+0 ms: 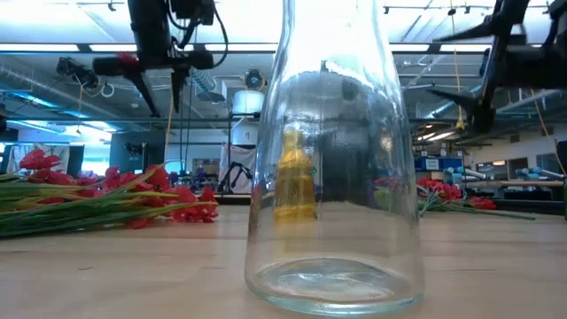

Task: Sort flowers into vase by color
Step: Put the left purple flower into the transparent vase

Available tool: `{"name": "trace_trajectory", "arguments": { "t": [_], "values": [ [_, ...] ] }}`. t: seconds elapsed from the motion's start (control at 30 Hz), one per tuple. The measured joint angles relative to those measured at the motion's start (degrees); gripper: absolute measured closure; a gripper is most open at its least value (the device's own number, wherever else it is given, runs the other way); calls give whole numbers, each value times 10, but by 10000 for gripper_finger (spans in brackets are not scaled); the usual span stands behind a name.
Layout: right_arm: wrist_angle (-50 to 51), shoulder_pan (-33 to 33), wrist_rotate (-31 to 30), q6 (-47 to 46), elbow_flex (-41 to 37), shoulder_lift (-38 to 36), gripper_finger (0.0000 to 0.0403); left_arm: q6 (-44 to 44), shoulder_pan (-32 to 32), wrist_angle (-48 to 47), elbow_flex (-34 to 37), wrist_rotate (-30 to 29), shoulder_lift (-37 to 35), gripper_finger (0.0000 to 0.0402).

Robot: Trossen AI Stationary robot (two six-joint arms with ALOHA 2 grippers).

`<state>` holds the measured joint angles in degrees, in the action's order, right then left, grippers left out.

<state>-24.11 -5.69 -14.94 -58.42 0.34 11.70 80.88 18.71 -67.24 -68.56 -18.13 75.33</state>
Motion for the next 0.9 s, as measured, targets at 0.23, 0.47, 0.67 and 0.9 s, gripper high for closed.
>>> {"name": "trace_trajectory", "arguments": {
  "t": [0.23, 0.47, 0.67, 0.9],
  "values": [
    [-187, -1, -58, 27, 1, 0, 51, 1, 19, 86, 90, 38, 1, 230],
    [-142, -1, -50, 76, 64, 4, 51, 35, 19, 138, 167, 49, 1, 229],
    [-7, -1, -30, 73, 146, 23, 51, 35, 21, 233, 194, 45, 19, 214],
    [79, -1, -12, 83, 217, 72, 51, 38, 22, 260, 195, 46, 98, 208]
  ]
}}
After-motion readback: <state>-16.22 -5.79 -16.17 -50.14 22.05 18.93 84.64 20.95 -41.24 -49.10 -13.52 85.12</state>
